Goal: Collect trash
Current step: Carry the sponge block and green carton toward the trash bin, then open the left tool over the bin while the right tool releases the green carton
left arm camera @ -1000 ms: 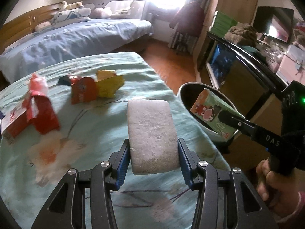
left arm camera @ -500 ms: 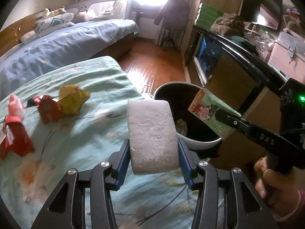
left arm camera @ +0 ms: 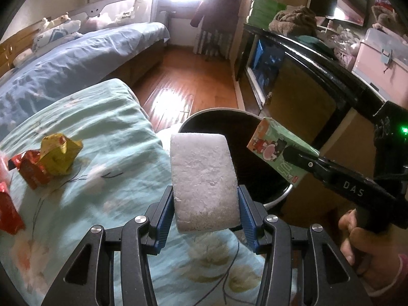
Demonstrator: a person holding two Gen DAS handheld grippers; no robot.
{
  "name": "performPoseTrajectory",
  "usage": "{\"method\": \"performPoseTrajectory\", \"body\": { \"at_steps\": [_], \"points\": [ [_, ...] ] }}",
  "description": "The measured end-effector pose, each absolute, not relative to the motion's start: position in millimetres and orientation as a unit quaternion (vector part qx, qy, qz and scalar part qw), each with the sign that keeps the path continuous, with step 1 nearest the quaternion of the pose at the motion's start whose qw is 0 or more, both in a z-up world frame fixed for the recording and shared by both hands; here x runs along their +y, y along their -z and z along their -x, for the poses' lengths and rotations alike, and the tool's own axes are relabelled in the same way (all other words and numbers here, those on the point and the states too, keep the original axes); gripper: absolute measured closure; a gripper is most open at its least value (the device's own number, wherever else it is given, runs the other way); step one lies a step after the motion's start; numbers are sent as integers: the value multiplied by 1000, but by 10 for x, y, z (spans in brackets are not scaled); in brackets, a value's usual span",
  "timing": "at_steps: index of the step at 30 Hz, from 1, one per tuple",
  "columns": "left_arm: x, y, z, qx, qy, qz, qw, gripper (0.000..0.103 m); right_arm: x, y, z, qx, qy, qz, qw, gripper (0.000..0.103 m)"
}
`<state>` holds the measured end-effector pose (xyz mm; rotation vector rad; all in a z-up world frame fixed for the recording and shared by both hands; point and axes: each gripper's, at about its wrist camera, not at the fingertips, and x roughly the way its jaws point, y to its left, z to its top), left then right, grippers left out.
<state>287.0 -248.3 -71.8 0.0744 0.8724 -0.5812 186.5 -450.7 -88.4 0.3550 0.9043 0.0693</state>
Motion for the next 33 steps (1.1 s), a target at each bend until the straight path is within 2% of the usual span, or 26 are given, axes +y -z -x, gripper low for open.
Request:
{"method": "performPoseTrajectory", "body": {
  "at_steps": [26,31,33],
  "points": [
    [-2886,842,-3235,434,288,-50,852,54,-4716,1041,-2160,454,-16,-175,874,71],
    [-2887,841,-3233,436,285,-49,852,45,-4748,1020,-2191,454,-10,-180,873,65],
    [-2863,844,-3225,436,286,-45,852,40,-4754,1001,-2180,451,-10,-186,873,58]
  ]
}}
